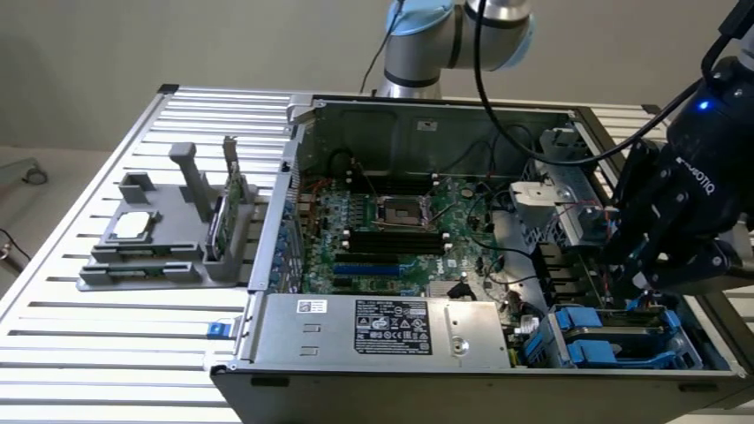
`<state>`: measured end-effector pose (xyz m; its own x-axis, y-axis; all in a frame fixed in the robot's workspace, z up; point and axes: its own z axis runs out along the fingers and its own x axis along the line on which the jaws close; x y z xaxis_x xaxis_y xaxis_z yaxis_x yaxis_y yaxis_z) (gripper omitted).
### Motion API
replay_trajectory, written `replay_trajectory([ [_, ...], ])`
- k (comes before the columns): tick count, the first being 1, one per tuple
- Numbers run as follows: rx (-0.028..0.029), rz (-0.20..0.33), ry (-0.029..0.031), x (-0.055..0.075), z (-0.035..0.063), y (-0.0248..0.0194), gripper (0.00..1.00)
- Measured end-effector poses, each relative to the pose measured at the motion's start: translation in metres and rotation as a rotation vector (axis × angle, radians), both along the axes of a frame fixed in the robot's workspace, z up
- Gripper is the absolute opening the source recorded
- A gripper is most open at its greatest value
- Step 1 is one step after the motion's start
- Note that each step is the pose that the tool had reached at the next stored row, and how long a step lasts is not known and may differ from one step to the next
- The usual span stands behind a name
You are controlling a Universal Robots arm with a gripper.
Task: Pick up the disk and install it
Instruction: 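Insert the second disk wire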
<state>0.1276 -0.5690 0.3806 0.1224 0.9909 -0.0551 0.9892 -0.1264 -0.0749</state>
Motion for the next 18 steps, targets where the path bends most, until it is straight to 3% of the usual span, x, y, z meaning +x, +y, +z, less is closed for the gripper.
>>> replay_trajectory([
  [3, -0.0065, 0.009, -0.0013, 0.000, 0.0000, 0.0030, 0.42],
  [7, -0.0157, 0.011, -0.0030, 0.000, 0.0000, 0.0139, 0.42],
  [12, -0.0423, 0.012, -0.0071, 0.003, 0.0004, 0.0263, 0.42],
  [15, -0.0590, 0.012, -0.0133, 0.008, 0.0005, 0.0287, 0.42],
  [18, -0.0661, 0.011, -0.0210, 0.009, 0.0001, 0.0292, 0.42],
])
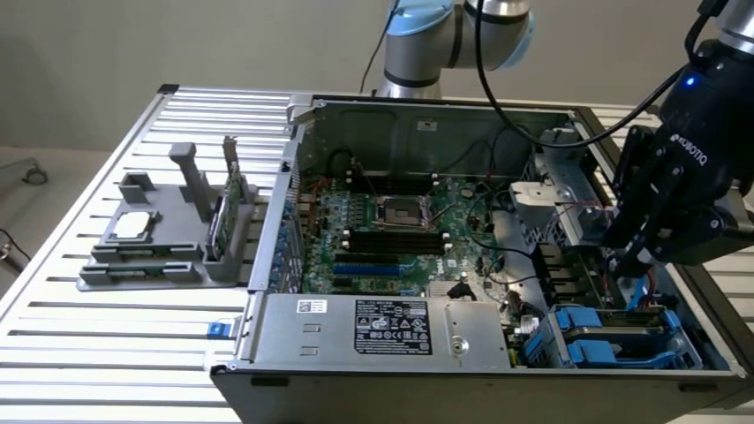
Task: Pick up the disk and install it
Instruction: 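Insert the second disk wire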
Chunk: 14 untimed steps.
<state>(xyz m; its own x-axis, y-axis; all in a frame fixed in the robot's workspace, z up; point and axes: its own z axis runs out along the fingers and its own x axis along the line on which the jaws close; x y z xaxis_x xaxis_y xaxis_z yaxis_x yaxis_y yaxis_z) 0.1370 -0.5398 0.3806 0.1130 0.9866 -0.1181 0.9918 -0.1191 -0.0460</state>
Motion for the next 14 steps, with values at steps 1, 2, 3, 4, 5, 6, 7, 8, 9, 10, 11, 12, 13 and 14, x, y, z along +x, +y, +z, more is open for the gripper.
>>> replay_trajectory([
  [1, -0.0011, 0.000, -0.0005, 0.0000, -0.0004, 0.0000, 0.42],
  [2, -0.0031, 0.000, -0.0008, 0.0001, -0.0006, 0.0002, 0.42],
  [3, -0.0049, 0.000, -0.0013, 0.0002, -0.0007, 0.0005, 0.42],
  [4, -0.0057, 0.000, -0.0017, 0.0004, -0.0012, 0.0008, 0.42],
  [5, -0.0066, 0.000, -0.0021, 0.0006, -0.0015, 0.0011, 0.42],
  [6, -0.0072, 0.000, -0.0024, 0.0009, -0.0020, 0.0014, 0.42],
  [7, -0.0076, 0.000, -0.0027, 0.0012, -0.0025, 0.0016, 0.42],
  [8, -0.0081, 0.000, -0.0031, 0.0015, -0.0029, 0.0018, 0.42],
  [9, -0.0087, 0.000, -0.0033, 0.0019, -0.0031, 0.0020, 0.42],
  [10, -0.0092, 0.000, -0.0036, 0.0023, -0.0034, 0.0021, 0.42],
  [11, -0.0102, 0.000, -0.0038, 0.0027, -0.0034, 0.0021, 0.42],
  [12, -0.0105, 0.000, -0.0041, 0.0032, -0.0037, 0.0021, 0.42],
  [13, -0.0109, 0.000, -0.0043, 0.0036, -0.0040, 0.0021, 0.42],
  [14, -0.0115, 0.000, -0.0045, 0.0041, -0.0042, 0.0021, 0.42],
])
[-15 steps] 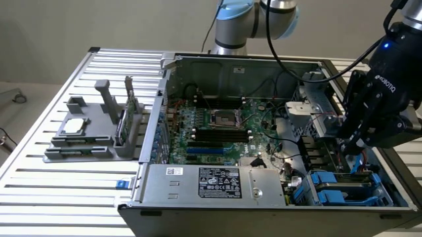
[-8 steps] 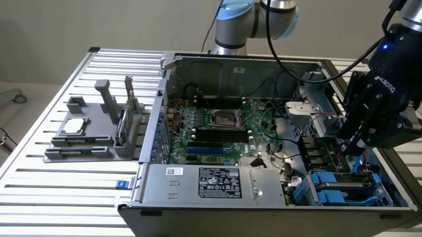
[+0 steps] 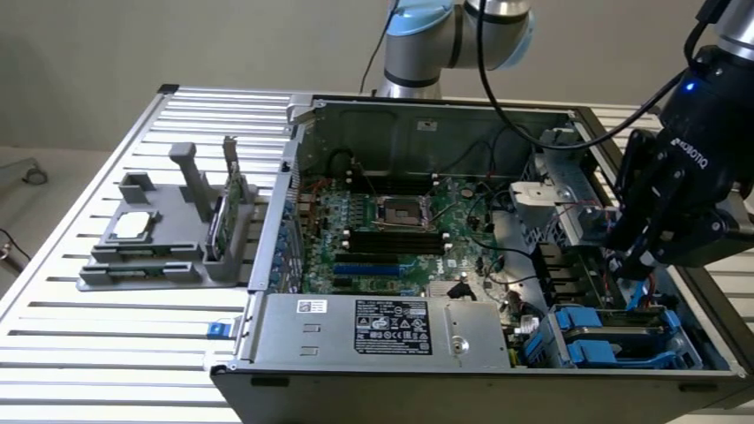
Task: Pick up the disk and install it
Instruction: 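Insert the second disk wire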
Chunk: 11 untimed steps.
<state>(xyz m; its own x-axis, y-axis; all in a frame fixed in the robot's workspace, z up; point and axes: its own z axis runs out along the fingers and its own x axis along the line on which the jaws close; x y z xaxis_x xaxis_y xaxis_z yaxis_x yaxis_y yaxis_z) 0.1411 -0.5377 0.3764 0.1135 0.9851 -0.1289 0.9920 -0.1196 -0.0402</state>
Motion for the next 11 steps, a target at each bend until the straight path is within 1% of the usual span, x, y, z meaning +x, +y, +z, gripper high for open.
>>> replay_trajectory([
  [11, -0.0076, 0.000, -0.0030, 0.0028, -0.0030, 0.0000, 0.42],
])
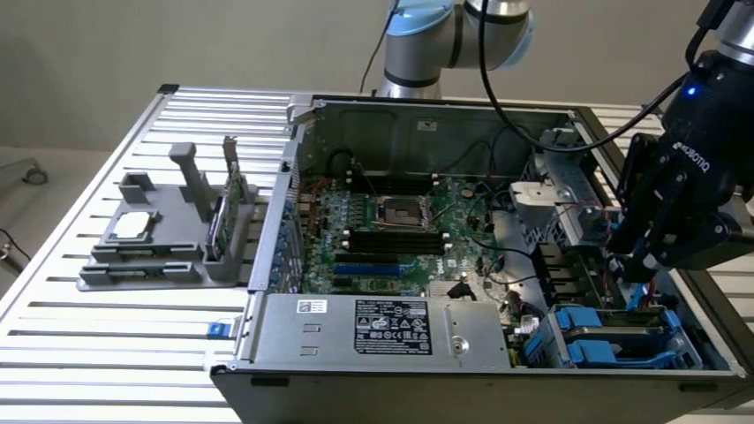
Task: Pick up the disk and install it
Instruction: 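Insert the second disk wire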
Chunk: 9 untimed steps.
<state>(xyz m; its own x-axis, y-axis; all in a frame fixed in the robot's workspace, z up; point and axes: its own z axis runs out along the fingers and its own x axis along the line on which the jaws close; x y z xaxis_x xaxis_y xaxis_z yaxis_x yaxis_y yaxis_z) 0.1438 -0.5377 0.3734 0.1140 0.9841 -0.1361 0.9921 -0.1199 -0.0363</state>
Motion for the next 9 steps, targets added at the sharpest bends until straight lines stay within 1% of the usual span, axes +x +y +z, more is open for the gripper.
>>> replay_trajectory([
  [2, -0.0014, 0.000, -0.0007, 0.0004, -0.0005, 0.0000, 0.42],
  [3, -0.0023, 0.000, -0.0010, 0.0006, -0.0006, 0.0000, 0.40],
  [5, -0.0036, 0.000, -0.0016, 0.0009, -0.0009, 0.0000, 0.27],
  [6, -0.0044, 0.000, -0.0018, 0.0010, -0.0010, 0.0000, 0.27],
  [7, -0.0052, 0.000, -0.0019, 0.0011, -0.0011, 0.0000, 0.22],
  [9, -0.0062, 0.000, -0.0021, 0.0012, -0.0011, 0.0000, 0.20],
])
